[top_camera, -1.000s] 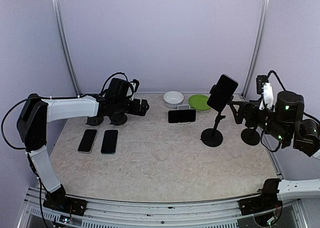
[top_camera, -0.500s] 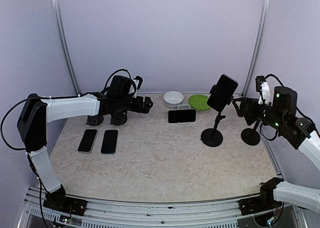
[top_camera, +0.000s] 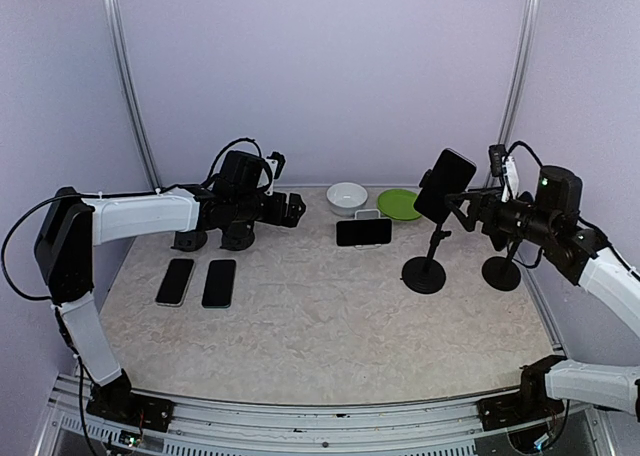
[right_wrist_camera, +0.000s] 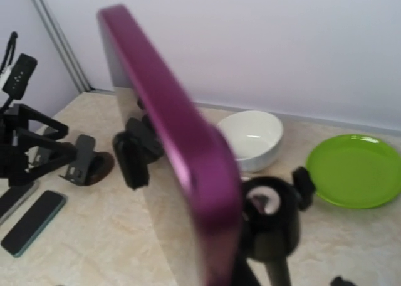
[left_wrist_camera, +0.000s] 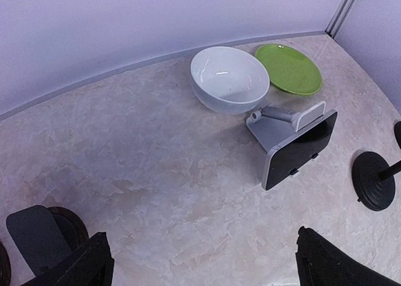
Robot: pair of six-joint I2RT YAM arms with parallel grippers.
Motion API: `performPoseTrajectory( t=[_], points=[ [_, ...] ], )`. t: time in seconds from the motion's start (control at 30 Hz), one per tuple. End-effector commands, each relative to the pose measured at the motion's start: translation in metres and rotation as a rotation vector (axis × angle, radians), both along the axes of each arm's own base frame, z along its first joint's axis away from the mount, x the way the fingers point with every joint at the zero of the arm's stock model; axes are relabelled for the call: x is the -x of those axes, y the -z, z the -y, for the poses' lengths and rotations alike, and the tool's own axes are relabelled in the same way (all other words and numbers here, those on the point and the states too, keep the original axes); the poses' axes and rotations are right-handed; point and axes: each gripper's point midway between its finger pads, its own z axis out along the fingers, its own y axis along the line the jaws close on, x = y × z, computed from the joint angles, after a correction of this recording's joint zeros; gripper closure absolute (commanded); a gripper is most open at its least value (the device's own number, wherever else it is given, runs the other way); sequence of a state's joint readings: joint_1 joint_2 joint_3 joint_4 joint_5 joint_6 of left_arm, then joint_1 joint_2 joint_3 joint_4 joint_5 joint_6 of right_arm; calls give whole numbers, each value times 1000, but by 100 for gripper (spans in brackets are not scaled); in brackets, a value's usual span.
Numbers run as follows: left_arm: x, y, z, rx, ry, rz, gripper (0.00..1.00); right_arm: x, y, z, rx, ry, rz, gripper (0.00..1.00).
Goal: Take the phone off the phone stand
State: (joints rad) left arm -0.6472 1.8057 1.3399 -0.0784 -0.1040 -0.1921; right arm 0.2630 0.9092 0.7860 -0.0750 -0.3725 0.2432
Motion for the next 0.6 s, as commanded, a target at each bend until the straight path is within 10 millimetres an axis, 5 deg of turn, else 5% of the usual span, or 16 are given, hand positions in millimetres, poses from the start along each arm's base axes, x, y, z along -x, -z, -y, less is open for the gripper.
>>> performPoseTrajectory(
  t=[0.0,0.57],
  points=[
    [1,-21,2,11,15,45,1,-7,-11,-9,-3,-69,67,17],
    [2,-30,-2,11,10,59,1,-11,-9,-26,-31,-194,75,65]
  ],
)
